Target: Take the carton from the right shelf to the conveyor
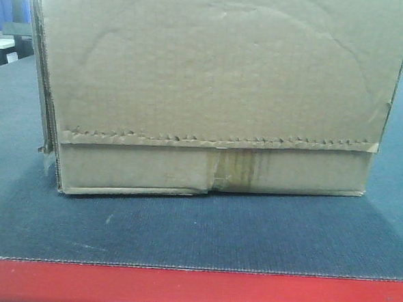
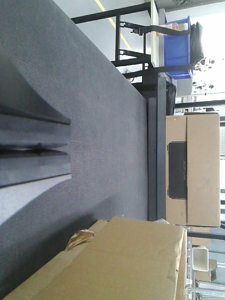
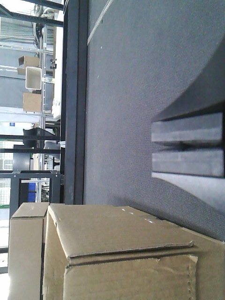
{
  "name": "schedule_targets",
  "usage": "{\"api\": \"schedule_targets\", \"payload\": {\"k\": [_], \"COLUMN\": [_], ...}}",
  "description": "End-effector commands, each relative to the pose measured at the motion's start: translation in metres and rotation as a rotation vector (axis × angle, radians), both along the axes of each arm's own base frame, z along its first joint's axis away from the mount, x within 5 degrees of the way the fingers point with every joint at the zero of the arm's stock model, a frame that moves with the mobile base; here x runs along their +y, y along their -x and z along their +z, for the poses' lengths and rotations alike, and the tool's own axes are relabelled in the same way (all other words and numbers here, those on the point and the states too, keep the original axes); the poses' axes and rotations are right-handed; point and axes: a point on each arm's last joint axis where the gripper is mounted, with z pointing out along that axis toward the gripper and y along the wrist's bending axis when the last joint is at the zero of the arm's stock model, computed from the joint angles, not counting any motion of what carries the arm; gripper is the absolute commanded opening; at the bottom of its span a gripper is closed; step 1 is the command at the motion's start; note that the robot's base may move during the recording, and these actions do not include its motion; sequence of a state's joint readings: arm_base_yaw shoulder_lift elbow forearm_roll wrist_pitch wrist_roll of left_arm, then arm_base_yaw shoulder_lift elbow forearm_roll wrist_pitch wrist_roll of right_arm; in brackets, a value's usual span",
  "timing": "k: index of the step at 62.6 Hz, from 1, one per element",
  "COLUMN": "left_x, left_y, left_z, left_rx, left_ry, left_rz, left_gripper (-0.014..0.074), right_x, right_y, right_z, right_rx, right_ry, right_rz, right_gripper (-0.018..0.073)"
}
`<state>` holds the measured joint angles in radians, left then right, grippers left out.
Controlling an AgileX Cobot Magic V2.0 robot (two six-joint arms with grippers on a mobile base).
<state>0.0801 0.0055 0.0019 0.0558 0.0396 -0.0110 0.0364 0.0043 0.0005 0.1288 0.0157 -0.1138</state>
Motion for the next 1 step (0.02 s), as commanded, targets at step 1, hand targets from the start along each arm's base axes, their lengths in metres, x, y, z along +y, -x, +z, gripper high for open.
{"api": "schedule_targets", "payload": {"k": [1], "left_x": [-0.0001], "left_y": [0.0007], "left_z": [0.0033], "left_rx": [-0.033], "left_ry": [-0.002], "left_rz": [0.001], "left_gripper": [0.0013], "right_x": [-0.0005], "right_y": [0.0005], "right_z": [0.0018], "right_rx": [-0.021], "right_ry": [0.016], "right_rz": [-0.008], "right_gripper": [-0.0075]}}
